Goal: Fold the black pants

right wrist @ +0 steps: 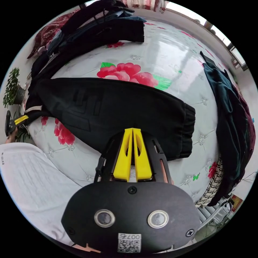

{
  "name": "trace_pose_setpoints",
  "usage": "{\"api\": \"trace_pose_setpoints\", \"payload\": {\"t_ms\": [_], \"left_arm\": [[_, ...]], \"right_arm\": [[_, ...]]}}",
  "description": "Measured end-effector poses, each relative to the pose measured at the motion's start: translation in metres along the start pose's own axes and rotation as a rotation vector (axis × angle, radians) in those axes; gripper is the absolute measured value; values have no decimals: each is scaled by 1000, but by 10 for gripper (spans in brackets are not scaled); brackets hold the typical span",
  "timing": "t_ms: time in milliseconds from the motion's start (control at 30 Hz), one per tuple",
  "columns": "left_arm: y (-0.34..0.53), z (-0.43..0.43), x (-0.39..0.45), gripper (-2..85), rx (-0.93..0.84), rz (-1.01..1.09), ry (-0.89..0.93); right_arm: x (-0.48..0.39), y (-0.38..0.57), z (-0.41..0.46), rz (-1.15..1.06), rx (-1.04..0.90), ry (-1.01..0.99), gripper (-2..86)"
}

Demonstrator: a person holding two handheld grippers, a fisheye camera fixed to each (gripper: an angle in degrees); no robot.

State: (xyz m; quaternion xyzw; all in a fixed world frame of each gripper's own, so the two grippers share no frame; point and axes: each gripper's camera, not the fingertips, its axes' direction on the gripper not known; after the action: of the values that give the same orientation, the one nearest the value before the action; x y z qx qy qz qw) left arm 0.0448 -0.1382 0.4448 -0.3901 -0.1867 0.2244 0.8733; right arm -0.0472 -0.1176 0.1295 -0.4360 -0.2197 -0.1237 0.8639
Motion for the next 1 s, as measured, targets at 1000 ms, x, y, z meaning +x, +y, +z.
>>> {"api": "trace_pose_setpoints", "payload": {"t_ms": [1000], "left_arm": [[-50, 95, -259, 103, 57, -287, 149]], "right_arm": [[34, -203, -66, 159, 257, -149, 64]]}}
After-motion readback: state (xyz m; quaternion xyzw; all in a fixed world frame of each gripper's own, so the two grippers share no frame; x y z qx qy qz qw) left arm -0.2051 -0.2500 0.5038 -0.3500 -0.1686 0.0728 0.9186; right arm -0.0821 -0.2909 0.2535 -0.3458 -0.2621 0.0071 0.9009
